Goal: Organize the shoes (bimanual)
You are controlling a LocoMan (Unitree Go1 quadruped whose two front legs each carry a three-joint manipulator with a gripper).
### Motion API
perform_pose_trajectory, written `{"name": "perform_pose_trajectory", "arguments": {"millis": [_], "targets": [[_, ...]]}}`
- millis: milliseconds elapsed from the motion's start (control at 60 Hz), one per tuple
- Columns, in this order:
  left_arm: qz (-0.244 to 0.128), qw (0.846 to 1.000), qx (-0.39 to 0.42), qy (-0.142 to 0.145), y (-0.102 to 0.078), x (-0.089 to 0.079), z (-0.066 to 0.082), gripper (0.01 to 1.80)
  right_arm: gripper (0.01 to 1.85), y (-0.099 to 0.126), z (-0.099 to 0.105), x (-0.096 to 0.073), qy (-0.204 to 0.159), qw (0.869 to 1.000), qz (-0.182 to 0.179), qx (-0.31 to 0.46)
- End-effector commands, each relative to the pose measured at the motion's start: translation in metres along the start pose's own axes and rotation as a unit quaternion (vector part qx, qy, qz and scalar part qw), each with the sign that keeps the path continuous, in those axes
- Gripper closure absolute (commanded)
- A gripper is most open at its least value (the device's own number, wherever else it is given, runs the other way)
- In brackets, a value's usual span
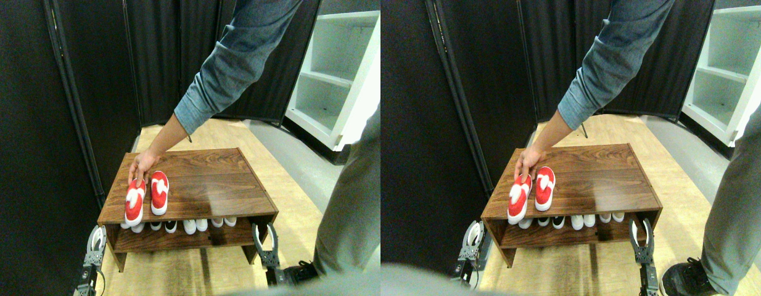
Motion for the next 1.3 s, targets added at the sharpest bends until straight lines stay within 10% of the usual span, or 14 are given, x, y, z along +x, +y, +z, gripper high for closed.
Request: {"name": "perform_pose_trajectory", "arguments": {"millis": [17, 567, 700, 833, 1000, 1300], "targets": [[-0.026, 1.0, 0.008, -0.004, -0.009, 0.002, 0.004, 1.8, 1.65, 0.01, 0.002, 0.002, -0.008, 1.0, 0.026, 0.011], [-0.026, 0.999, -0.044, -0.006, -0.012, -0.014, -0.002, 1.8, 1.63, 0.008, 0.004, 0.0, -0.013, 1.0, 0.025, 0.0], [0.004, 0.997, -0.081, 0.005, -0.019, -0.03, -0.015, 0.81, 1.63, 0.008, 0.004, 0.0, -0.011, 1.0, 0.023, 0.007], [0.021, 0.995, -0.098, 0.022, -0.024, -0.039, -0.028, 0.42, 1.63, 0.008, 0.003, 0.001, -0.006, 1.0, 0.025, 0.01], [0.027, 0.993, -0.099, 0.051, -0.025, -0.036, -0.038, 0.15, 1.64, 0.008, 0.002, 0.001, -0.006, 1.0, 0.024, 0.003], [0.048, 0.988, -0.124, 0.075, -0.005, -0.001, -0.051, 0.27, 1.62, 0.009, 0.004, -0.001, -0.009, 1.0, 0.025, -0.002]]}}
